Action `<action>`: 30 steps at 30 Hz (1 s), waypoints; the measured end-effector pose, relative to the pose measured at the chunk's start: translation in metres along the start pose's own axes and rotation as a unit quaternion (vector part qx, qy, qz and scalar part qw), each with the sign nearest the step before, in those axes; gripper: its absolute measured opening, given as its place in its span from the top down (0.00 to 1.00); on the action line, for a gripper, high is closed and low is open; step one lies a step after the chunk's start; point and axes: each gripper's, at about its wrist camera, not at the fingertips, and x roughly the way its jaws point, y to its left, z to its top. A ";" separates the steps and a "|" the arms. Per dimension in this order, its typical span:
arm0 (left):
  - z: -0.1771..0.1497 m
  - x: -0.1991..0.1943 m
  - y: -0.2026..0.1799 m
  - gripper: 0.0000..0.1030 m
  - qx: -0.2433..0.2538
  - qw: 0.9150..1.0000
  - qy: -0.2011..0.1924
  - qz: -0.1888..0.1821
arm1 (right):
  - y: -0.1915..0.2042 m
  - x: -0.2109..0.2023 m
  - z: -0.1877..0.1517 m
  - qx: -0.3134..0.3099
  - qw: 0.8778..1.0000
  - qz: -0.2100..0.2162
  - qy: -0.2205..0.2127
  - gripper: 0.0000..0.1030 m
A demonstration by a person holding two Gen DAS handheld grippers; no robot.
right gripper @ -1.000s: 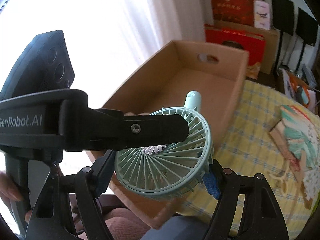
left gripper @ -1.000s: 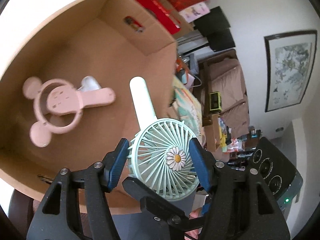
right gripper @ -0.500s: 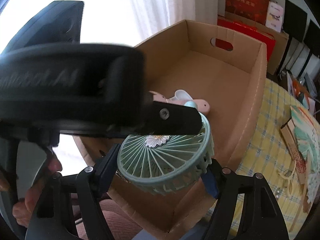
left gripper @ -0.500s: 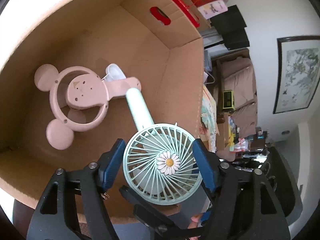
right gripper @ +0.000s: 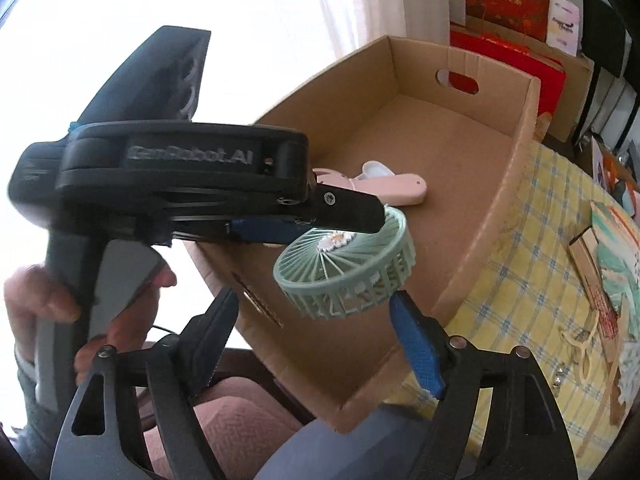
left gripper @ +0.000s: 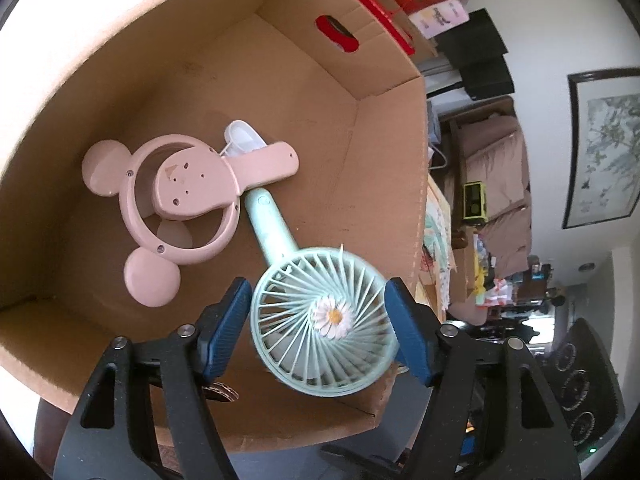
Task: Organize objects
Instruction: 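Lower the mint-green fan into the box and open the right gripper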
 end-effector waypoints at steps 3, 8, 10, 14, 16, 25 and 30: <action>-0.002 -0.001 -0.007 0.36 0.007 1.000 0.001 -0.003 | -0.001 -0.013 -0.003 0.002 1.000 -0.001 -0.009 0.22; -0.006 -0.006 -0.021 0.34 0.028 0.999 -0.007 0.019 | -0.014 -0.027 -0.002 0.012 1.000 -0.002 -0.019 0.22; -0.009 -0.008 -0.027 0.31 0.039 0.999 -0.012 0.031 | -0.019 -0.033 -0.003 0.017 1.000 -0.003 -0.023 0.22; -0.018 -0.011 -0.044 0.24 0.065 0.995 -0.027 0.066 | -0.023 -0.055 -0.017 0.028 0.999 -0.013 -0.035 0.22; -0.022 -0.012 -0.052 0.24 0.077 0.993 -0.034 0.083 | -0.032 -0.059 -0.018 0.034 0.998 -0.023 -0.040 0.22; -0.047 -0.008 -0.102 0.24 0.148 0.978 -0.064 0.130 | -0.070 -0.084 -0.028 0.061 0.993 -0.082 -0.060 0.21; -0.059 0.004 -0.131 0.23 0.185 0.968 -0.069 0.153 | -0.094 -0.100 -0.039 0.081 0.989 -0.100 -0.067 0.21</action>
